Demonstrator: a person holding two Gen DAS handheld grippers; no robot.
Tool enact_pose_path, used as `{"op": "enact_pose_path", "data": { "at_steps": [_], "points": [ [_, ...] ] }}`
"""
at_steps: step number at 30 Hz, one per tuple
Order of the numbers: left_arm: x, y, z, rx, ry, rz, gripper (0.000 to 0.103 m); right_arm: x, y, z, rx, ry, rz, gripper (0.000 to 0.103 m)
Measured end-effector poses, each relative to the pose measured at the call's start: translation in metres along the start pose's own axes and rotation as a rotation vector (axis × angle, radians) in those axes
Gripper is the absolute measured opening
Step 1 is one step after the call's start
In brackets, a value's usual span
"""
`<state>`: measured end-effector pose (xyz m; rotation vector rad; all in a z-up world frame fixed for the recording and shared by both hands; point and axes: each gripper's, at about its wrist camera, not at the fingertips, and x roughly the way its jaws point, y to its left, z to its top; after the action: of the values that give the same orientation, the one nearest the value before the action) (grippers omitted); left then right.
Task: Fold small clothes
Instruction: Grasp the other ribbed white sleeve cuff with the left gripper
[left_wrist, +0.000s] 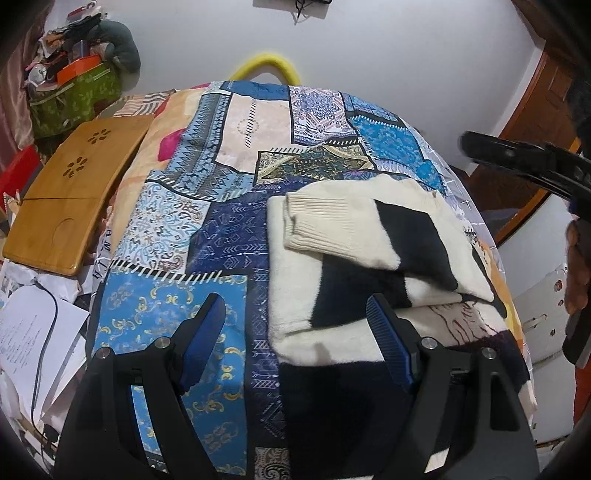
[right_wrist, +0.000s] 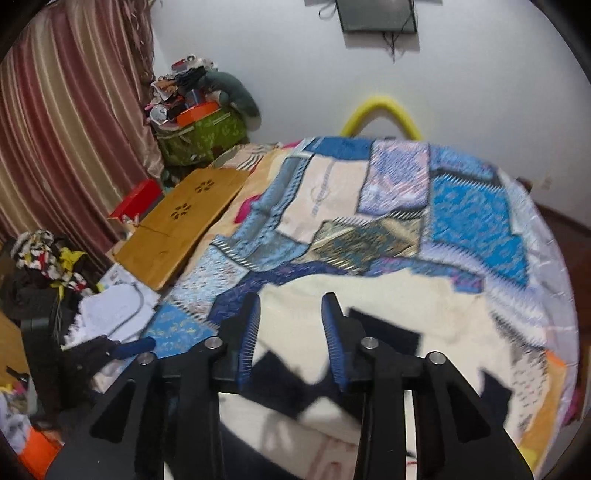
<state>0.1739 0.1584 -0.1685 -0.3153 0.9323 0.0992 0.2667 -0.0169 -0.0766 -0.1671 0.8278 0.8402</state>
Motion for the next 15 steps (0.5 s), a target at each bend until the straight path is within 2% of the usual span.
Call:
{"op": "enact_pose_path", "data": {
  "at_steps": [3, 6, 10, 15],
  "points": [
    [0.006, -0.008, 0.004, 0.005, 0.010, -0.008, 0.078, -0.011, -0.013, -0.008, -0.036, -0.023, -0.071, 0.032],
    [0.014, -0.014, 0.011, -0.004, 0.030, -0.029, 0.078, -0.019, -0.033, -0.019, -0.018, -0.024, -0.091, 0.033],
    [0.030, -0.022, 0.021, -0.056, 0.076, -0.090, 0.078, -0.029, -0.059, -0.038, 0.004, -0.018, -0.138, 0.041],
    [0.056, -0.026, 0.032, -0.151, 0.145, -0.183, 0.078, -0.040, -0.092, -0.063, 0.036, 0.001, -0.187, 0.041]
  ]
}}
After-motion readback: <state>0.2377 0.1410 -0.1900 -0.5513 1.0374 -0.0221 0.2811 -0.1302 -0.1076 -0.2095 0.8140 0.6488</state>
